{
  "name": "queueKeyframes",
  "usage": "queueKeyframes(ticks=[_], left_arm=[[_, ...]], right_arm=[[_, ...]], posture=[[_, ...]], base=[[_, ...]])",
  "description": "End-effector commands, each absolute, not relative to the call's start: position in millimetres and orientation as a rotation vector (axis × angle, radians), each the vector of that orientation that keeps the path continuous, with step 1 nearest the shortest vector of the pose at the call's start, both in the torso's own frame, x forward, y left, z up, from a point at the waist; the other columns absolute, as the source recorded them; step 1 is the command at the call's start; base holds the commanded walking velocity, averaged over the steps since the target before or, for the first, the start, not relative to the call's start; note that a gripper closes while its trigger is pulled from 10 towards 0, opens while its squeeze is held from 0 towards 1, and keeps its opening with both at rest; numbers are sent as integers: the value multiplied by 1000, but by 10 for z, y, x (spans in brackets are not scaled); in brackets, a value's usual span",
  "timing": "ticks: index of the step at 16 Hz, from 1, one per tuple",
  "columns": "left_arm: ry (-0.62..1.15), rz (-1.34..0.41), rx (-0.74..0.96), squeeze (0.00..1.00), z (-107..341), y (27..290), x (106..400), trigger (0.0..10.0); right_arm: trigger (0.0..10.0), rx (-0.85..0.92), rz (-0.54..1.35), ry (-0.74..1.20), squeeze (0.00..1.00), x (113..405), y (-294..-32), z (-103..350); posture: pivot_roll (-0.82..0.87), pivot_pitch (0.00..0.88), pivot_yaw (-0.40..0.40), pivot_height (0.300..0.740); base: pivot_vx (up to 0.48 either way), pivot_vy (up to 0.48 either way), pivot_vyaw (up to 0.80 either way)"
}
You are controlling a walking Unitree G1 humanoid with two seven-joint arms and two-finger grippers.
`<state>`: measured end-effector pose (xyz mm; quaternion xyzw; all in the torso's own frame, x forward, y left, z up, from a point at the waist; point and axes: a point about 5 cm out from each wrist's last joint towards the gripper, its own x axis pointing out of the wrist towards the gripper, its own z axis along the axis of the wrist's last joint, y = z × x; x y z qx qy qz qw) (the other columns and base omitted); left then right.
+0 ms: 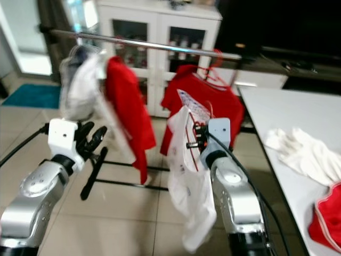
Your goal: Hang hanger
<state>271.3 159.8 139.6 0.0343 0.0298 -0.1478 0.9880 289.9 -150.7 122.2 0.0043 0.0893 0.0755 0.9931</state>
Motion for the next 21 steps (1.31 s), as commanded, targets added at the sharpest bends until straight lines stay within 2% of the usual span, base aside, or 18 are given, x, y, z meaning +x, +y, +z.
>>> queueKeyframes(ticks=[1,4,7,12,21], left_arm=[[58,-306,79,0,1414,1597,2733,10000],[52,-309,90,0,1425,1606,2727,10000],[51,-307,98,0,1428,1612,2725,10000],[52,-333,126,0,1421,1576,2729,10000],[46,-360,143,0,1434,1543,2727,10000]], right_arm=[[10000,7,148,131,0,2938,-1515,1319],[10000,2,199,136,0,2939,-1453,1320],[10000,-18,225,131,0,2945,-1397,1321],[10000,-4,182,98,0,2968,-1478,1377],[10000,-10,256,13,0,2979,-1410,1548]], posture=[[-68,0,-60,740],[-60,0,-67,740],[-54,0,-75,740],[-64,0,-71,740],[-68,0,-67,740]], base=[[334,0,0],[334,0,0],[335,0,696],[337,0,0],[341,0,0]])
